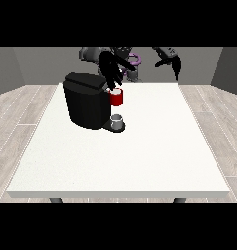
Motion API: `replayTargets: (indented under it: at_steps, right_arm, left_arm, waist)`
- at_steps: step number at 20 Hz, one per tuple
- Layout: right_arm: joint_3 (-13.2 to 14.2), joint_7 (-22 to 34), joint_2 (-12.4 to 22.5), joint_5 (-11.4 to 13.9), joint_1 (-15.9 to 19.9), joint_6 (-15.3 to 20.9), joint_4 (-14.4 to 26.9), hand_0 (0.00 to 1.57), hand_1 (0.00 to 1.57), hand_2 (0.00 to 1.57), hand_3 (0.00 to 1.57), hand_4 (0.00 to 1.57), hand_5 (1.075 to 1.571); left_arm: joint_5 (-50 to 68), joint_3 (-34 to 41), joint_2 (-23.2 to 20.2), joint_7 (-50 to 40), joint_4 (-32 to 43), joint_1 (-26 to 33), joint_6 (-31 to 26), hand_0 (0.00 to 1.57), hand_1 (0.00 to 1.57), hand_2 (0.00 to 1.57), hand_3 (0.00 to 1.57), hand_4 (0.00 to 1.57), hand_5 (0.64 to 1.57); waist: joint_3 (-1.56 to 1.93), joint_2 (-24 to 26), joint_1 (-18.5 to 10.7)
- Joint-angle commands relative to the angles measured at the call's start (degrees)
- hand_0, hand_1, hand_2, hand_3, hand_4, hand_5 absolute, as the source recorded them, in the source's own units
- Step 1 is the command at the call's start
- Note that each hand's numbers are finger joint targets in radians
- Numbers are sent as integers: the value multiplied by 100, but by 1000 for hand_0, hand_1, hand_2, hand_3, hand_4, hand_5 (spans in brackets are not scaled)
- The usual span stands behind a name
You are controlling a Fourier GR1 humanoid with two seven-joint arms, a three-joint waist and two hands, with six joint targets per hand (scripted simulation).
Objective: Insert the coffee pod into the coffee machine and close the lid
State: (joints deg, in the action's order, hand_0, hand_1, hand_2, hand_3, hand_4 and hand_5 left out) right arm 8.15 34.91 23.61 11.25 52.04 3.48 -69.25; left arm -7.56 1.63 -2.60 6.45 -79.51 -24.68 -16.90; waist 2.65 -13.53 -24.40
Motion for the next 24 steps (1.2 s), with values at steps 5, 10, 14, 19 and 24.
replayTargets:
  at_steps: [5, 10, 14, 19, 24]
  right_arm:
    - [-176, -733, -231, -136, 841, -167, -663, 0, 0, 0, 0, 0, 1571]
    - [-150, -1588, -516, -127, 1044, 105, -376, 0, 0, 0, 0, 0, 1571]
    - [-187, -1964, -639, -184, 1267, -10, 56, 0, 0, 0, 0, 98, 1571]
    - [-208, -2167, -704, -233, 1490, -152, 387, 0, 0, 0, 0, 0, 1571]
    - [-674, -3060, -1468, -222, 748, -88, 165, 0, 0, 0, 0, 172, 1571]
  left_arm:
    - [-57, -198, 141, 109, 33, -364, -40, 0, 0, 0, 0, 418, 1571]
    - [102, -32, -96, -11, -174, -733, -225, 0, 0, 0, 0, 0, 1571]
    - [164, 59, -43, -76, -279, -766, -101, 0, 0, 0, 0, 312, 1571]
    - [428, 250, -225, -243, -231, -549, -342, 0, 0, 0, 0, 318, 1571]
    - [319, 197, -145, -105, -246, 19, -201, 0, 0, 0, 0, 329, 1571]
  waist:
    - [-254, -554, -980]
    - [-264, -1007, -1023]
    - [-266, -1002, -850]
    - [-267, -706, -686]
    - [-265, -289, -169]
